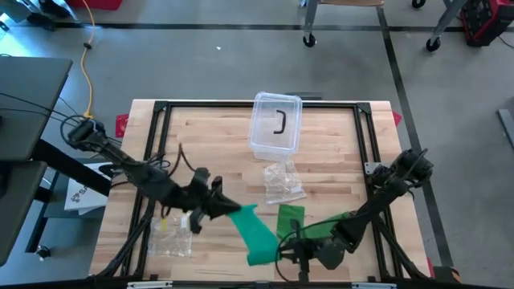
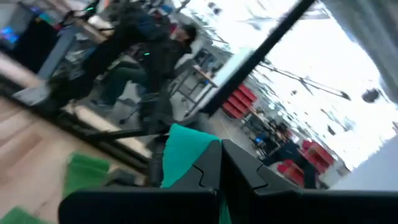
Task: Roll bandage
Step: Roll the blue bandage
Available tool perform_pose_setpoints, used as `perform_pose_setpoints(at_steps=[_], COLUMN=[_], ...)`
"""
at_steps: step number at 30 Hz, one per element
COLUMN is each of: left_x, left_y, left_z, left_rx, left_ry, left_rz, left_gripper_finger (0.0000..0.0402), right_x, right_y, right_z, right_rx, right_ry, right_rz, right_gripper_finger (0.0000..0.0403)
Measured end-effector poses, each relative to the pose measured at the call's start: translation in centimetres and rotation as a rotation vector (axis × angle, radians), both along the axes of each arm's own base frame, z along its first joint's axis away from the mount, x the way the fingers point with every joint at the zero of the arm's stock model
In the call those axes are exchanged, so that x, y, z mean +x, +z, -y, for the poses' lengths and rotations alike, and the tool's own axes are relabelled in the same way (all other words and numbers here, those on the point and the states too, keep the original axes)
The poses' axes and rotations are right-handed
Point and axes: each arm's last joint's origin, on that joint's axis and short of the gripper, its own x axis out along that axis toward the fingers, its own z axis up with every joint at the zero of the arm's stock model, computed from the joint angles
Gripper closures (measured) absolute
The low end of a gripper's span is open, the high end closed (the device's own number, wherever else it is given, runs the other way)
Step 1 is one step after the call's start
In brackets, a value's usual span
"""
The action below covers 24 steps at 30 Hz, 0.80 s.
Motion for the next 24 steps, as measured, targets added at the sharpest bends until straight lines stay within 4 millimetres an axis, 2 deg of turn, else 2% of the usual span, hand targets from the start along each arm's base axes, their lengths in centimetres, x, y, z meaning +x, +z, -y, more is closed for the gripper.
perform_pose_setpoints(at_steps=[2, 5, 8, 12, 20, 24], left_x=[0.0, 0.0, 0.3, 0.4, -0.3, -0.7], left_y=[0.6, 0.5, -0.4, -1.6, -1.5, -2.7], left_z=[1.0, 2.0, 2.2, 2.0, 1.3, 1.0], left_rx=[0.038, 0.095, 0.104, 0.14, 0.164, 0.155], left_ry=[0.013, 0.056, 0.119, 0.2, 0.271, 0.295], left_rz=[-0.01, -0.09, -0.182, -0.266, -0.309, -0.414], left_gripper_finger=[0.0401, 0.0401, 0.0401, 0.0401, 0.0401, 0.0401], right_x=[0.0, -0.1, -0.8, -2.0, -3.5, -4.0], right_y=[-0.1, 0.2, 0.5, 0.5, 0.2, 1.0], right_z=[0.1, -0.4, -1.3, -2.5, -3.2, -3.8], right_rx=[0.002, 0.015, 0.001, -0.022, -0.074, -0.147], right_ry=[-0.004, 0.041, 0.153, 0.204, 0.037, 0.015], right_rz=[-0.003, 0.017, 0.038, 0.048, 0.053, 0.147], right_gripper_finger=[0.0399, 0.0399, 0.0399, 0.0399, 0.0399, 0.0399])
